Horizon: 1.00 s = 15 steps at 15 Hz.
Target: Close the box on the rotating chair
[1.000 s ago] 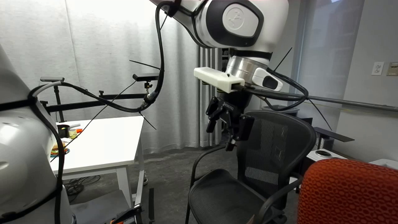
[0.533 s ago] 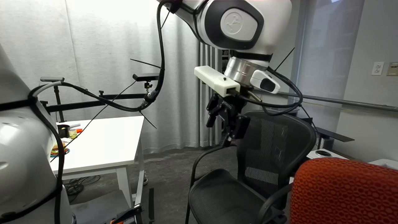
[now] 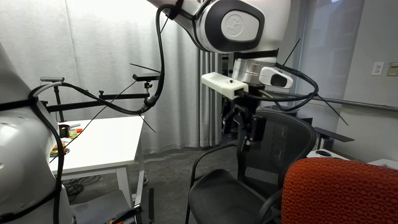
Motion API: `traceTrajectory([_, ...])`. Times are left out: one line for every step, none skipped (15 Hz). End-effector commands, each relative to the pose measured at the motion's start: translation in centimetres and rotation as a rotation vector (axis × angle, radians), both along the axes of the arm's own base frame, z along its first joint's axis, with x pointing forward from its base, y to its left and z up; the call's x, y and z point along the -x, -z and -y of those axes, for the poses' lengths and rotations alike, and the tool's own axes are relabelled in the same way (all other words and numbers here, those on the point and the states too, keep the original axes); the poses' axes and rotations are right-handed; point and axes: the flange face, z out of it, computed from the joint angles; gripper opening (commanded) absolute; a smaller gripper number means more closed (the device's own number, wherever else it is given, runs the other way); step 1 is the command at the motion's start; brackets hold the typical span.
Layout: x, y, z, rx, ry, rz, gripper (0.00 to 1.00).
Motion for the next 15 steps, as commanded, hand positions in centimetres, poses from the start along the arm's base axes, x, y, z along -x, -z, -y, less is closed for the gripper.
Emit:
traceTrajectory([2.1,0.3,4.4,0.1,0.156,0.06,1.0])
traceTrajectory([3.0,0.6,5.8,0.115,0.206,0.073,1.0])
traceTrajectory([4.0,1.1,7.1,0.123,0.259,0.08,1.0])
traceTrajectory([5.1,1.9,8.5,0.128,0.315,0.083,1.0])
traceTrajectory([6.1,2.6,9.6,0.13,0.37,0.085,1.0])
traceTrajectory([7.2,3.8,10.4,0.124,0.419,0.083,1.0])
traceTrajectory([8.2,4.8,11.1,0.121,0.458,0.078,1.0])
traceTrajectory([9.3,5.9,11.5,0.12,0.489,0.074,1.0])
traceTrajectory([10.1,6.9,11.9,0.118,0.512,0.069,1.0])
traceTrajectory([11.2,7.8,12.4,0.117,0.532,0.064,1.0])
traceTrajectory([11.5,8.6,12.8,0.111,0.55,0.06,1.0])
traceTrajectory([12.3,9.2,13.2,0.113,0.565,0.06,1.0])
traceTrajectory([12.5,9.6,13.6,0.118,0.578,0.063,1.0])
traceTrajectory([12.9,10.0,14.0,0.121,0.591,0.068,1.0])
traceTrajectory([13.2,10.3,14.7,0.128,0.606,0.078,1.0])
